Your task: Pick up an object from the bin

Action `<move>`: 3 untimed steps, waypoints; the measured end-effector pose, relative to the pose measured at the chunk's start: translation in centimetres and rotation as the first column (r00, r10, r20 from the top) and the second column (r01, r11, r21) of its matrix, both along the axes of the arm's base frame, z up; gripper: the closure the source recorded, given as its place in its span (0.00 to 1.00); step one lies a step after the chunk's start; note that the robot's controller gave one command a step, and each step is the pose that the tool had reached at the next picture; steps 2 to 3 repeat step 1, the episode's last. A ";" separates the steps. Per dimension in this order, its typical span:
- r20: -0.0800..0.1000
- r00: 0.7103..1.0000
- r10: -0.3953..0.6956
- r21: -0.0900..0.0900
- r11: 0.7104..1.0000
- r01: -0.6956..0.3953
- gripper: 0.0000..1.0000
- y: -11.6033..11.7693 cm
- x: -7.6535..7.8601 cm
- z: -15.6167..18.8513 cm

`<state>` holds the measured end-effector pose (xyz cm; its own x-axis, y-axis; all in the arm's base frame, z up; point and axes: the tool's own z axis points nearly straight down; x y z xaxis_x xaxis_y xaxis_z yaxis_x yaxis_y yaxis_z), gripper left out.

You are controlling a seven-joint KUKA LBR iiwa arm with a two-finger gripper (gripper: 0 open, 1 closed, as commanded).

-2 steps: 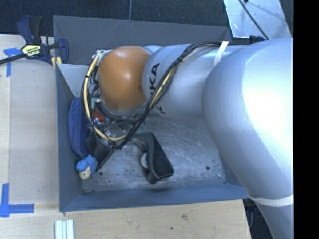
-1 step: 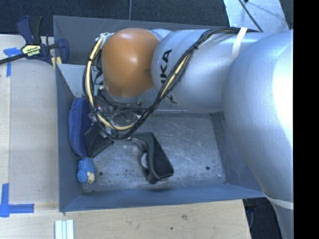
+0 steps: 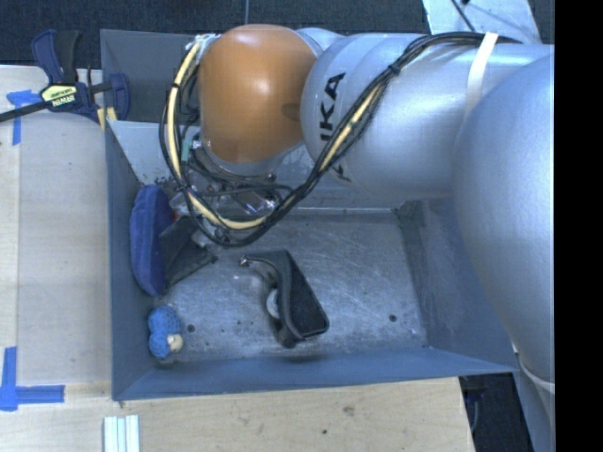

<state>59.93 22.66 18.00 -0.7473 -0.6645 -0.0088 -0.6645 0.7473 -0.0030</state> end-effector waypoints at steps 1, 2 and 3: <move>-0.003 1.000 -0.003 0.000 1.000 0.003 1.00 0.0 0.1 0.4; -0.003 1.000 -0.003 0.000 1.000 0.003 1.00 0.0 0.1 0.4; -0.003 1.000 -0.003 0.000 1.000 0.003 1.00 0.0 0.1 0.4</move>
Offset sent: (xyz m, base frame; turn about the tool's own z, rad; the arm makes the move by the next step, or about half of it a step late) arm 0.0000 -0.0001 0.0028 0.0000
